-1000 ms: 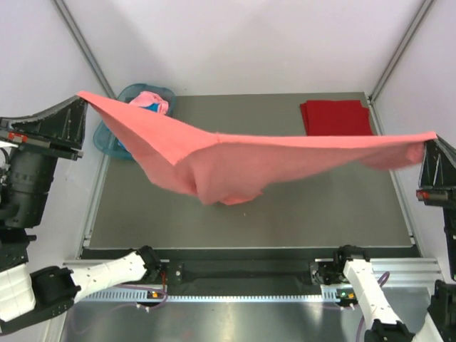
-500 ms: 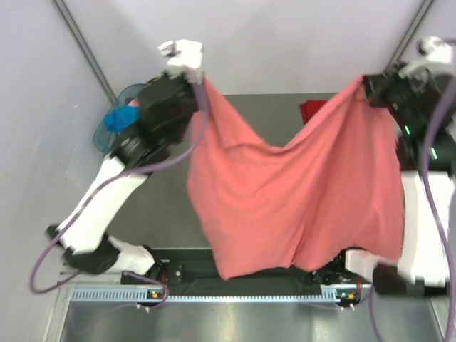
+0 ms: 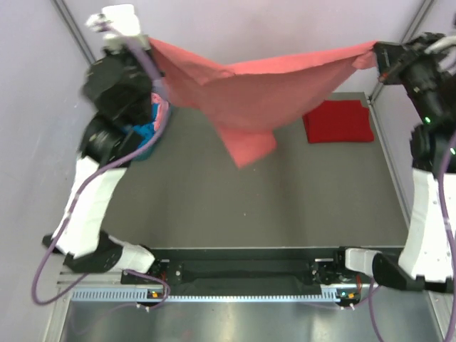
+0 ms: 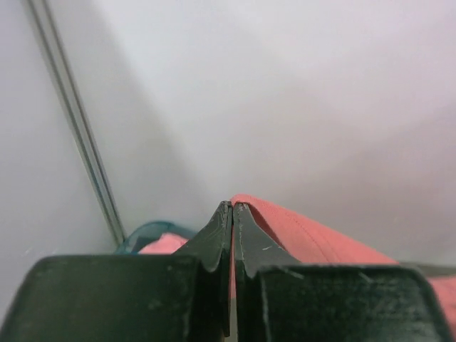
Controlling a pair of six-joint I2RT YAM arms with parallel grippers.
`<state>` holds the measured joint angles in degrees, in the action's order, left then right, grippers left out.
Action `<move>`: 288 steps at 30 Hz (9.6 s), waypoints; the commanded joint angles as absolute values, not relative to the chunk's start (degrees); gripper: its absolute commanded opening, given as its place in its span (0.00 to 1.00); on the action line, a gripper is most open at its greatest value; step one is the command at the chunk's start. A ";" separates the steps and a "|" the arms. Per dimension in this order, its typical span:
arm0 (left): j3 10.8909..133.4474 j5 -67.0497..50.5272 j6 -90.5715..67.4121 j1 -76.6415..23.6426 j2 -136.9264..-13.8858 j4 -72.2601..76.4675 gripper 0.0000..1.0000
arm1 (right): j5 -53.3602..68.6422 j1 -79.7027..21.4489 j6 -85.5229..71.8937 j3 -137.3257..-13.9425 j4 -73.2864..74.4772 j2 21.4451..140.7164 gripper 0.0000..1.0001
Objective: Fold and stack the t-shirts
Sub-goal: Flatten the tshirt out, then fold the tshirt
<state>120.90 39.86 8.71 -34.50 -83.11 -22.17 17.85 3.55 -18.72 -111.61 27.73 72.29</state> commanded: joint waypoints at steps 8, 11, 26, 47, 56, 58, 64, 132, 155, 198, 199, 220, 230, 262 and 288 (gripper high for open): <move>115.67 26.47 2.29 -34.45 -63.82 -27.50 0.00 | 15.12 4.31 -16.62 -110.15 35.57 57.23 0.00; 116.19 22.42 0.35 -34.45 -61.70 -33.73 0.00 | 14.68 4.31 -14.86 -105.32 38.84 52.66 0.00; 131.22 23.29 2.46 -34.45 -70.22 -46.40 0.00 | 19.60 4.31 -13.27 -106.90 41.85 54.23 0.00; 134.73 39.90 8.25 -21.01 -99.49 -16.71 0.00 | 27.07 4.31 -22.25 -123.37 12.99 92.89 0.00; 119.91 29.89 7.03 -21.09 -81.34 -10.55 0.00 | 26.01 4.39 -20.31 -117.10 16.18 84.13 0.00; 114.19 27.79 6.51 -21.09 -77.19 -9.85 0.00 | 25.67 4.39 -19.34 -110.43 17.13 77.48 0.00; 107.67 20.58 3.26 -21.09 -63.47 -14.13 0.00 | 24.70 4.39 -13.54 -101.79 27.14 62.09 0.00; 116.20 -6.77 -2.54 -10.02 -118.22 -32.42 0.00 | 24.26 7.12 1.39 -99.86 4.92 116.11 0.01; 77.44 -13.89 -19.77 -14.49 -99.05 -37.52 0.00 | 19.77 6.42 3.78 -88.69 23.82 107.06 0.05; 62.49 7.82 -25.66 -10.12 -96.86 -32.43 0.00 | -15.47 14.68 -40.95 -48.00 31.99 86.93 0.27; 62.58 7.91 -25.84 -9.59 -96.51 -32.52 0.00 | -15.29 14.85 -42.70 -46.77 32.08 86.05 0.17; 53.61 -13.45 -25.83 -6.42 -89.55 -26.63 0.42 | -16.26 14.85 -49.13 -42.01 34.37 71.63 0.00; 53.35 -10.10 -28.56 -6.42 -91.14 -24.61 0.44 | -16.35 14.77 -48.43 -41.49 33.05 71.81 0.00; 61.08 7.81 -26.28 -4.84 -93.34 -35.15 0.00 | -13.10 14.77 -47.02 -39.64 34.36 69.35 0.00; 79.27 -4.01 -17.93 -3.87 -94.30 -39.56 0.44 | 17.55 12.31 -23.57 -48.07 23.39 73.11 0.39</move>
